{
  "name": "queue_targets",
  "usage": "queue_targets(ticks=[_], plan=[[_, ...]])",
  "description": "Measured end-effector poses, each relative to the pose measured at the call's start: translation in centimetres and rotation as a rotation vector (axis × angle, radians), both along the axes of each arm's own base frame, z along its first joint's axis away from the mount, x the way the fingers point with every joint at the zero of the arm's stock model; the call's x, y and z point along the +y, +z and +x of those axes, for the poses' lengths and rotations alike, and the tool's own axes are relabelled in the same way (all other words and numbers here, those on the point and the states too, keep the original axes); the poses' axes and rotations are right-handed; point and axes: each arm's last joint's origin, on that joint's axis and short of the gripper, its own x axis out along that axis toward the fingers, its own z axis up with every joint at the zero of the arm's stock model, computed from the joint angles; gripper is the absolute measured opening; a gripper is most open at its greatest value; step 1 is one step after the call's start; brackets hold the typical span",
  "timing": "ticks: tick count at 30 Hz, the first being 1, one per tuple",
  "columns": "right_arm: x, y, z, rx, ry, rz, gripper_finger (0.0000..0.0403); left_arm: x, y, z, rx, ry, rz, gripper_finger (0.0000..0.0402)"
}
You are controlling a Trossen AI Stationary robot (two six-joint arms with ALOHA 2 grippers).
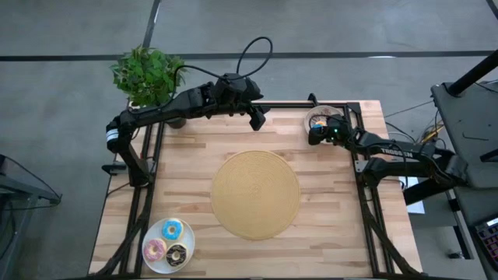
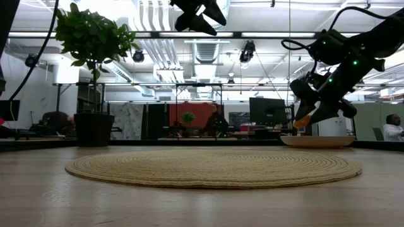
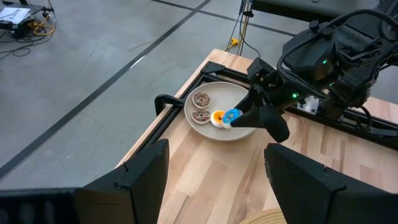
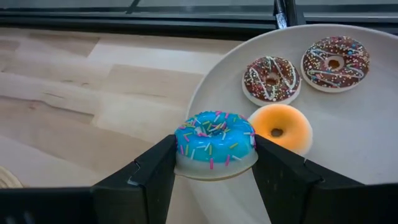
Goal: Pick & Place donuts
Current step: Put the small blue donut on the gray plate
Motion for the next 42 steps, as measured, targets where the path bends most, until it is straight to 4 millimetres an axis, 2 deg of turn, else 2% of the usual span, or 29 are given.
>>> queue_targets(ticks=[17,42], plan=[[-1.2,-3.6,1.7,0.081,0.019,0.085,0.0190,0.0,0.0,0.0,0.000,0.000,0.000,0.0236],[-1.1,-3.5,1.9,0.047,0.036,0.107,0.0190,0.0,0.0,0.0,0.001,0.000,0.000,0.0236]])
